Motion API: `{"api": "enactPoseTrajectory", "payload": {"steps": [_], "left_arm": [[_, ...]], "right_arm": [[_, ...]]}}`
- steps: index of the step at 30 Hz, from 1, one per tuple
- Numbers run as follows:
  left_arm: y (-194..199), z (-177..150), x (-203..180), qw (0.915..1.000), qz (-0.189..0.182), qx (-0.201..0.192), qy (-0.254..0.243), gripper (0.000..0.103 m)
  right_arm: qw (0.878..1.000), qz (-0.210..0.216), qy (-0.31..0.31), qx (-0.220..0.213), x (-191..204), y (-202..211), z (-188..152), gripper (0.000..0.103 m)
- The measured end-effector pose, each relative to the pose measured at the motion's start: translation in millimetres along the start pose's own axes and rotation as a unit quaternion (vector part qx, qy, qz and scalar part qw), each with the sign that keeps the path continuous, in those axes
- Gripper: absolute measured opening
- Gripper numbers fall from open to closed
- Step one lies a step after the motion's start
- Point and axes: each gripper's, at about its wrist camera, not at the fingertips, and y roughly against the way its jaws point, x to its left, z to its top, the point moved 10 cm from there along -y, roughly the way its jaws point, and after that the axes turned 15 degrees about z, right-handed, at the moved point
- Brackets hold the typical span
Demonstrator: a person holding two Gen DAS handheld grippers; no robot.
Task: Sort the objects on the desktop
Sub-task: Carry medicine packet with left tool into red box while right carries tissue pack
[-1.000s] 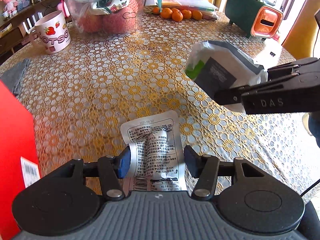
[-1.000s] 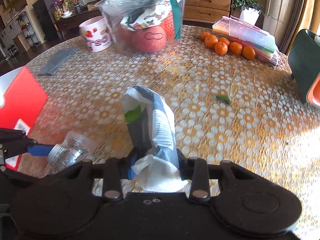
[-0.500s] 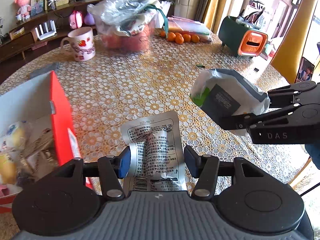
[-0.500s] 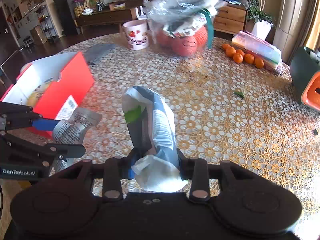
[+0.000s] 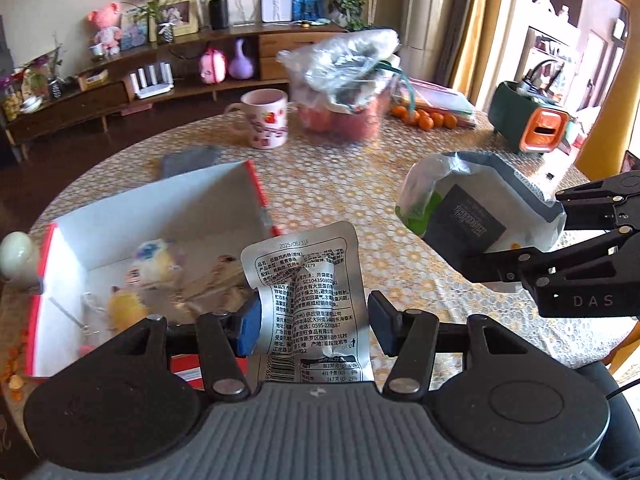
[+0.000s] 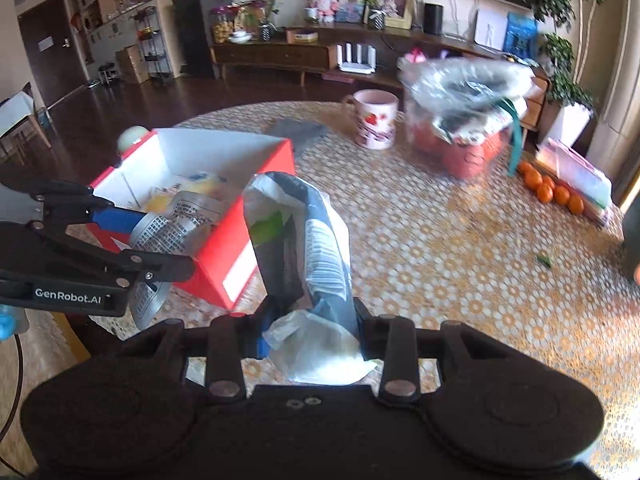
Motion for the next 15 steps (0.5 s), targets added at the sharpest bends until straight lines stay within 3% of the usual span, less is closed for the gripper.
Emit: {"api": "enactPoseTrajectory", "payload": {"steps": [15], "left_arm": [[-23.7, 5.8, 122.3, 0.9954, 0.084, -0.004, 0.046, 0.055]], "right_arm": [[0.999, 0.027, 0.040, -0.018, 76.8, -61.1, 67.5, 0.037]]}}
